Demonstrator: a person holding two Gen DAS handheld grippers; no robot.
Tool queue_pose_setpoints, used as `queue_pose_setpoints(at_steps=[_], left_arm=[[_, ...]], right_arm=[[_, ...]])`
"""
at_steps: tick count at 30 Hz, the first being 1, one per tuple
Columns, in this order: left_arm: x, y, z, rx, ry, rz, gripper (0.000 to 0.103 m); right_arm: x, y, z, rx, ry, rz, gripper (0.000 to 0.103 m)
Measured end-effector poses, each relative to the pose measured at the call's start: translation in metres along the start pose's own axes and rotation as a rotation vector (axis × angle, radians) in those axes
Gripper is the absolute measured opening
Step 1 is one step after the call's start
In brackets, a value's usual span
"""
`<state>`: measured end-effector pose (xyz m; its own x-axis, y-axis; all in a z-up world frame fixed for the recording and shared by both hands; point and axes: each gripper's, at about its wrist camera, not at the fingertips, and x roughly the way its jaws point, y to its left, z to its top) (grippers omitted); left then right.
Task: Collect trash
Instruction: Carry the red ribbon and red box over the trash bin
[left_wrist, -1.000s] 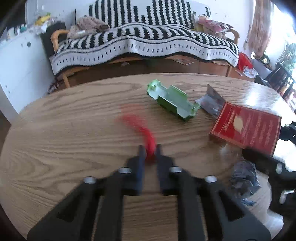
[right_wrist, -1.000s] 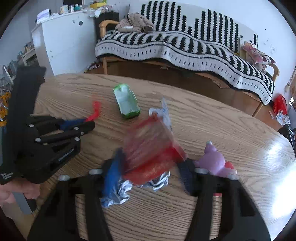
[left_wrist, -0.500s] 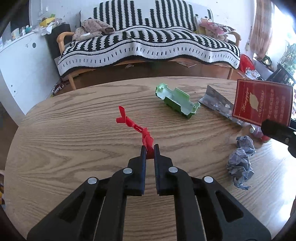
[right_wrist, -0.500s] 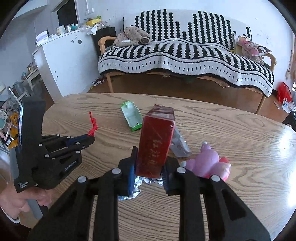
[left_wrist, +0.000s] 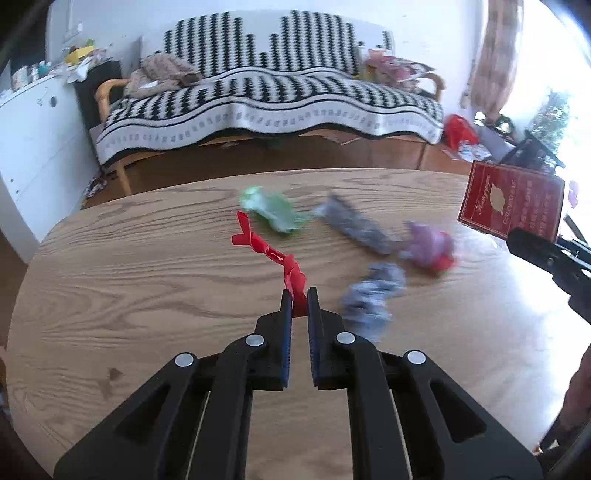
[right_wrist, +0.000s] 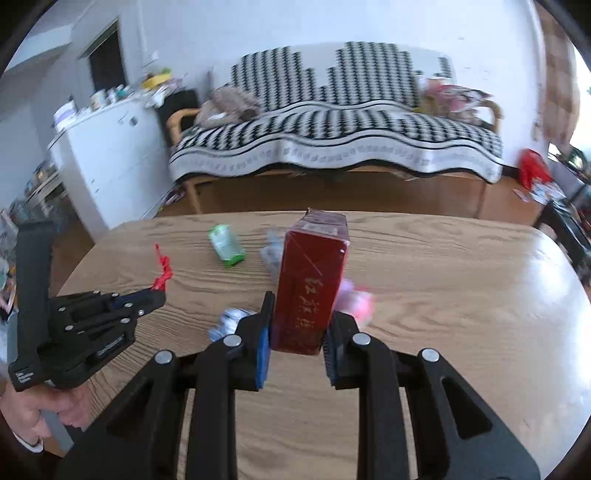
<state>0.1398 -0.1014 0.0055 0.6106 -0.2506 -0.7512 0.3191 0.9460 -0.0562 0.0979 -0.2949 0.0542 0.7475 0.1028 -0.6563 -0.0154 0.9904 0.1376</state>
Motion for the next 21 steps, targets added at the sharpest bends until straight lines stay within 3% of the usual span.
queue_pose_setpoints(at_steps=[6, 11, 21], left_arm=[[-0.025, -0.094, -0.008, 0.103, -0.018, -0.143, 0.007], [-0.041, -0.197, -0.026, 0.245, -0.013, -0.280, 0.007], [-0.081, -0.367, -0.064, 0.492, -0.004, -0.514, 0.007]], right_arm=[[-0.076, -0.076, -0.047, 0.118, -0.036, -0.158, 0.024], [-0.145, -0.152, -0.096, 0.235, -0.032, -0.312, 0.024], [-0.314, -0.287, -0.220, 0.511, -0.056, -0.589, 0.024]])
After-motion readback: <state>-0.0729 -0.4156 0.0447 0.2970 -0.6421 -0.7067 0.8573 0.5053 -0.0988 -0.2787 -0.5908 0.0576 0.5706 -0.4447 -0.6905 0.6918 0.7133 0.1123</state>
